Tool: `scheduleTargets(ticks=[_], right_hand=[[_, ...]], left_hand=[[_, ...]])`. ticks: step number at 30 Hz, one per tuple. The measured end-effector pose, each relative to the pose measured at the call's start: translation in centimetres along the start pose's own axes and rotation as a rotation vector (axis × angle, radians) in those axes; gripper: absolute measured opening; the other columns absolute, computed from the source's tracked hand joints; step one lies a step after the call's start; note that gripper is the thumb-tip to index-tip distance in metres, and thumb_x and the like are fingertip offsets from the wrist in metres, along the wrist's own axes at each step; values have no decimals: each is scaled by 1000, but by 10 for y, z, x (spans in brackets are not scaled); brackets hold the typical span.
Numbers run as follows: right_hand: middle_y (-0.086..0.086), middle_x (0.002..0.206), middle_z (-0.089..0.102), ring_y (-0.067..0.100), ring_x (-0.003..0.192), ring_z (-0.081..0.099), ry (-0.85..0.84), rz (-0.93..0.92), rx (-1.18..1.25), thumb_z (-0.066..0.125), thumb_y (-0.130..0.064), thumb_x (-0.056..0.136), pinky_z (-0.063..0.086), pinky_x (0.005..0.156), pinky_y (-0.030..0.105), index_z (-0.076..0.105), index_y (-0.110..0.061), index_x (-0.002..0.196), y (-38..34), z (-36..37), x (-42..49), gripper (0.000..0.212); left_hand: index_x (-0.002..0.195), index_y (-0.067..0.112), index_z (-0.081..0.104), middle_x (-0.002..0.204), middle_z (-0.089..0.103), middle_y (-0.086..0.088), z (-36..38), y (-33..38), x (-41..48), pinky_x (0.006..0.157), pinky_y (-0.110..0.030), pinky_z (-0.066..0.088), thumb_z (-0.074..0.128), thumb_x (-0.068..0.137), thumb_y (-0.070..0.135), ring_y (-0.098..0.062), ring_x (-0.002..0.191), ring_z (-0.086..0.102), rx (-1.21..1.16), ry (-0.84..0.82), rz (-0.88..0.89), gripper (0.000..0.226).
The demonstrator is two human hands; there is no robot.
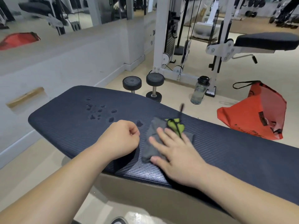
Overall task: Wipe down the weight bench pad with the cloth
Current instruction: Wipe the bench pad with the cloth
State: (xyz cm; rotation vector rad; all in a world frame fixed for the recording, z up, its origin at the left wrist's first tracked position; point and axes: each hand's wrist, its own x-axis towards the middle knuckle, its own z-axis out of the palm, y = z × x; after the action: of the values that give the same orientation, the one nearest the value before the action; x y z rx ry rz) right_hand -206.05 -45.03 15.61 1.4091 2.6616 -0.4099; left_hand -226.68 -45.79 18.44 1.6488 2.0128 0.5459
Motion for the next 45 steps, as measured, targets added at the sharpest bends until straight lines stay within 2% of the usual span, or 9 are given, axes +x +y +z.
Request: scheduleTargets(ticks=[4,10,17,23,29,32,34,39,45], right_hand=[[-12,174,-6,10,160,-10,-22,-90,-27,-2,-88,73,-4,130,46,12,-53,159,12,-5,1,94],[0,176,-3,21,161,-5,88,389,-13,24,-68,101,-2,128,54,13,-45,163,50,-6,29,67],[0,175,-10,19,161,-12,0,-44,-43,-2,-84,84,-12,127,50,8,-48,162,-24,9,-5,87],[6,175,-8,22,160,-13,63,283,-54,18,-73,98,-7,129,51,10,-48,162,15,-3,14,69],[10,172,-20,23,158,-23,-102,31,7,30,-63,101,-14,126,49,2,-38,165,-21,-2,-14,74],[-5,166,36,10,156,26,-121,10,436,60,-40,97,13,129,32,43,-30,156,4,-42,-19,62],[-16,124,73,4,121,64,167,131,742,62,-25,93,44,113,29,75,-30,121,31,-61,-20,31],[-4,104,75,19,100,68,425,358,507,55,-26,96,52,91,32,74,-27,111,69,-44,0,24],[5,123,68,28,119,61,396,343,390,48,-30,97,52,99,43,72,-21,117,75,-33,18,32]], left_hand=[[77,24,71,72,71,7,-4,-1,0,67,-28,54,58,83,19,-15,72,67,-21,18,-18,15],[77,24,71,73,71,7,-10,-6,-4,68,-28,55,57,83,18,-16,73,67,-41,22,-37,16],[79,26,71,69,67,8,-14,-15,-4,61,-23,44,58,82,17,-13,68,62,-59,37,-38,16],[103,30,72,87,67,13,-6,-2,-14,71,-20,45,55,86,18,-2,73,60,-38,18,74,27],[110,33,70,105,57,9,16,29,-22,87,-40,54,49,82,16,-16,96,58,107,-77,236,39],[110,31,67,104,57,6,22,33,-24,87,-43,53,45,82,16,-20,105,55,216,-125,229,39],[109,28,62,106,57,3,28,41,-31,87,-42,52,45,89,34,-24,110,53,335,-90,257,27],[160,25,7,154,29,-31,63,74,-61,110,-51,33,25,91,77,-41,141,25,692,-259,254,89],[160,34,1,167,9,-22,64,56,10,123,-46,21,24,102,56,-35,152,13,732,-219,326,67]])
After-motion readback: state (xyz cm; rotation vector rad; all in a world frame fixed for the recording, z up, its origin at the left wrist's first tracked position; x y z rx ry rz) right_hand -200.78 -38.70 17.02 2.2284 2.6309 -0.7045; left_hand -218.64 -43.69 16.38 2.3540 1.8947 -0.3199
